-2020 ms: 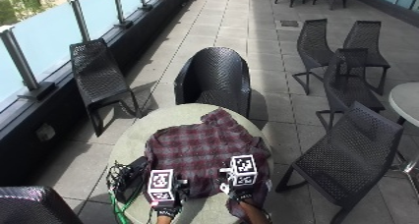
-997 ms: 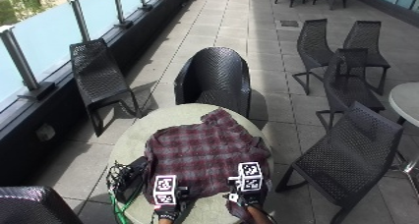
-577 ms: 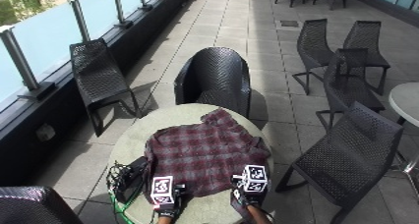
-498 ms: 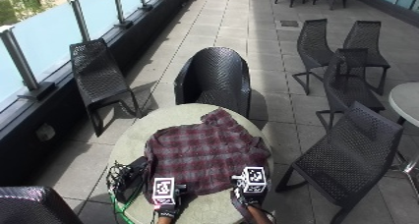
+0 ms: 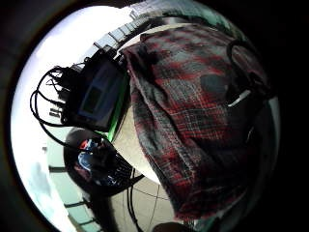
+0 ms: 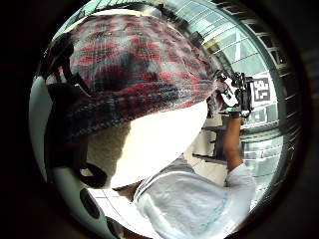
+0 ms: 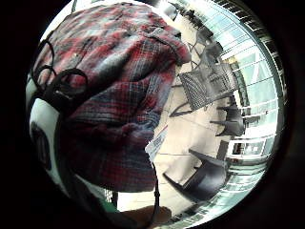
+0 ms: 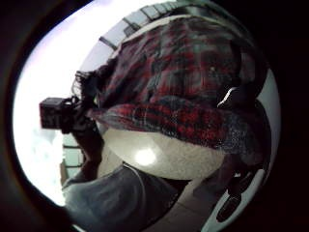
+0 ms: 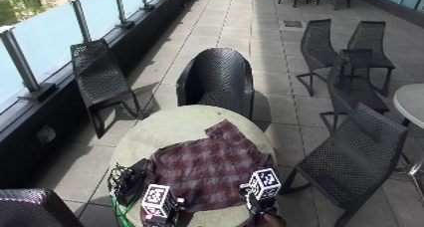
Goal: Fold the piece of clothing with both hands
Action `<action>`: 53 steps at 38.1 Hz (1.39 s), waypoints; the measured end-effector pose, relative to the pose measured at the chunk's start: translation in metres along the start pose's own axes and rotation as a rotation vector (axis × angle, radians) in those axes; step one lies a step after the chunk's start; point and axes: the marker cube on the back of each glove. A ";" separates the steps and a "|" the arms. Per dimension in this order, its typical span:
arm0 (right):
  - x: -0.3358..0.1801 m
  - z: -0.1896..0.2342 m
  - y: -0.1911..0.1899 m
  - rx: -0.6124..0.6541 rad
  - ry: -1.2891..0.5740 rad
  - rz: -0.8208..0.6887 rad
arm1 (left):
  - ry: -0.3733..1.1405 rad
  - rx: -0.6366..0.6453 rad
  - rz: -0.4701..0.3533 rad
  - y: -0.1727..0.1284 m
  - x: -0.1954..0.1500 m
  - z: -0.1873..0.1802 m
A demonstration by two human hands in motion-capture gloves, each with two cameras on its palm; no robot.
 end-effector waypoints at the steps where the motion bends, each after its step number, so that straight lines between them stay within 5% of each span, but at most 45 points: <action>1: 0.000 -0.008 0.004 -0.051 -0.029 -0.009 | 0.075 -0.063 0.021 0.010 0.010 -0.006; 5: -0.001 -0.049 0.005 -0.223 -0.127 -0.058 | 0.172 -0.144 0.087 0.020 0.021 -0.039; 9: -0.002 -0.091 -0.028 -0.272 -0.145 -0.060 | 0.173 -0.147 0.082 -0.001 0.014 -0.077; 14: -0.007 -0.125 -0.107 -0.221 -0.156 0.006 | 0.100 -0.138 -0.051 -0.068 -0.008 -0.109; 18: -0.025 -0.151 -0.163 -0.249 -0.137 0.106 | 0.048 -0.164 -0.205 -0.147 -0.038 -0.096; 23: -0.024 -0.132 -0.227 -0.414 -0.058 0.261 | 0.047 -0.315 -0.326 -0.222 -0.073 -0.040; 31: -0.015 -0.044 -0.317 -0.596 0.025 0.290 | 0.015 -0.525 -0.485 -0.215 -0.074 -0.020; 35: -0.014 -0.033 -0.323 -0.619 0.044 0.293 | -0.005 -0.541 -0.465 -0.218 -0.076 -0.009; 41: -0.005 -0.053 -0.310 -0.444 0.074 0.374 | -0.002 -0.479 -0.462 -0.215 -0.072 -0.012; 48: 0.024 -0.092 -0.278 -0.042 -0.014 0.542 | -0.088 -0.299 -0.476 -0.211 -0.070 -0.024; 53: 0.036 -0.109 -0.235 0.103 -0.227 0.585 | -0.153 -0.139 -0.435 -0.208 -0.062 -0.033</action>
